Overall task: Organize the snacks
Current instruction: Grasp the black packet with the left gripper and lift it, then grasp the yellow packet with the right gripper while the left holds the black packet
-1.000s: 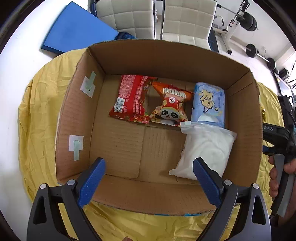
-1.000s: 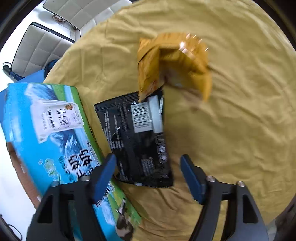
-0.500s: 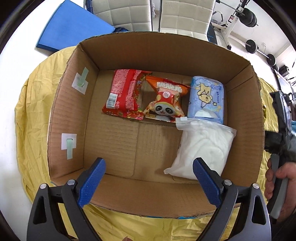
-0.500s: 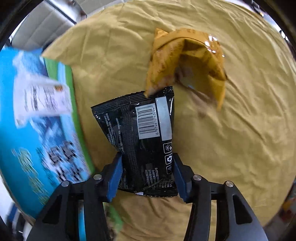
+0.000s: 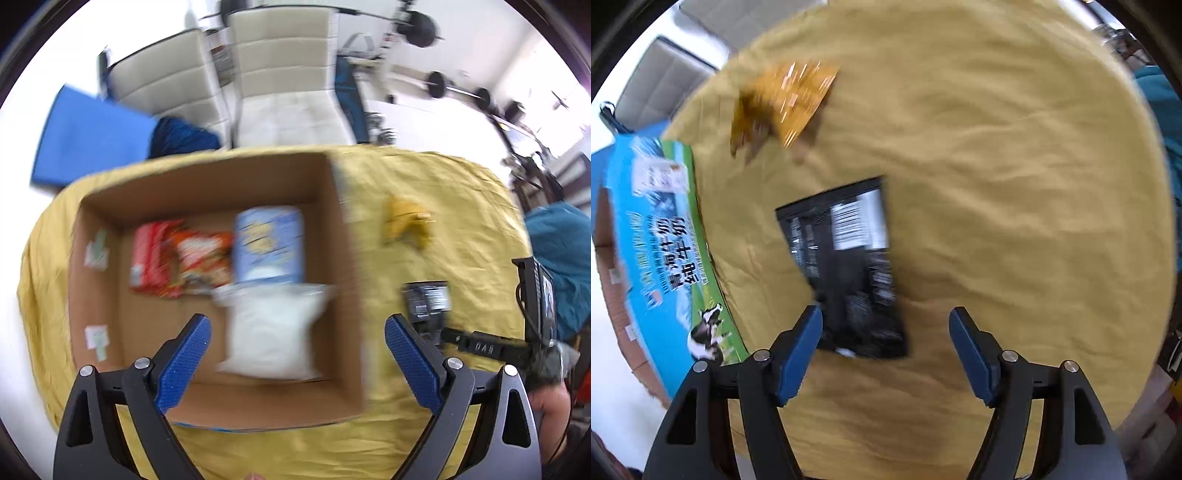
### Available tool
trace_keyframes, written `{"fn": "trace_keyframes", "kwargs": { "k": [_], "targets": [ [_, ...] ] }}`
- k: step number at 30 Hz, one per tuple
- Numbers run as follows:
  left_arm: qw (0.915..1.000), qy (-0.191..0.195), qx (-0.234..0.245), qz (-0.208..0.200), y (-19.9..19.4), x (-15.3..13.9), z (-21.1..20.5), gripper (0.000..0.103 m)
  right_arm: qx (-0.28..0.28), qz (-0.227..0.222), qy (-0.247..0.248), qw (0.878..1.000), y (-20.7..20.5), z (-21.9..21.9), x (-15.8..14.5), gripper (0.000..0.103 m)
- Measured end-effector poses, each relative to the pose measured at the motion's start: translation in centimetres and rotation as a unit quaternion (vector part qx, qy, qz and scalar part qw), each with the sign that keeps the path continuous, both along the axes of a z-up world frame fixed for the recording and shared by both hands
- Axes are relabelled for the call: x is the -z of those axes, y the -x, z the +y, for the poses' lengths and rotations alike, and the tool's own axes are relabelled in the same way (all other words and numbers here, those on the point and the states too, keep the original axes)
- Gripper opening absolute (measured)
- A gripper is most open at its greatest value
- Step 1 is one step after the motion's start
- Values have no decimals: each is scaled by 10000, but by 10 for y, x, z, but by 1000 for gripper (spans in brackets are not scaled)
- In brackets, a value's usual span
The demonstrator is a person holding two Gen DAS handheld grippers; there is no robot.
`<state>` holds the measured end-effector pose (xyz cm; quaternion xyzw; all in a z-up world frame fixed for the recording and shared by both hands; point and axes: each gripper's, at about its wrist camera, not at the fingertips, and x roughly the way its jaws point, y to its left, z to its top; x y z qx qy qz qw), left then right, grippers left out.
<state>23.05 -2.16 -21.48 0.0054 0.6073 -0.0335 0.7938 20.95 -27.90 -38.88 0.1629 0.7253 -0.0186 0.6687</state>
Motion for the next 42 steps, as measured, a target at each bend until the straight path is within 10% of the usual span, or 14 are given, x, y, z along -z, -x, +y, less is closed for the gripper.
{"fn": "trace_keyframes", "kwargs": {
  "k": [8, 16, 28, 32, 42],
  "targets": [
    [9952, 197, 915, 278, 12, 4, -128, 96, 497, -336, 238, 9979, 27, -83, -42, 74],
    [9903, 95, 1057, 894, 7, 79, -191, 95, 678, -285, 251, 9970, 44, -154, -41, 74],
    [9773, -375, 696, 1967, -10, 198, -186, 80, 187, -247, 137, 9994, 17, -144, -28, 74],
    [9836, -312, 445, 1719, -14, 193, -177, 52, -39, -314, 75, 9995, 2, -133, -32, 74],
    [9878, -16, -535, 1461, -32, 174, -132, 51, -1916, -628, -174, 9793, -97, -44, -47, 74]
  ]
}}
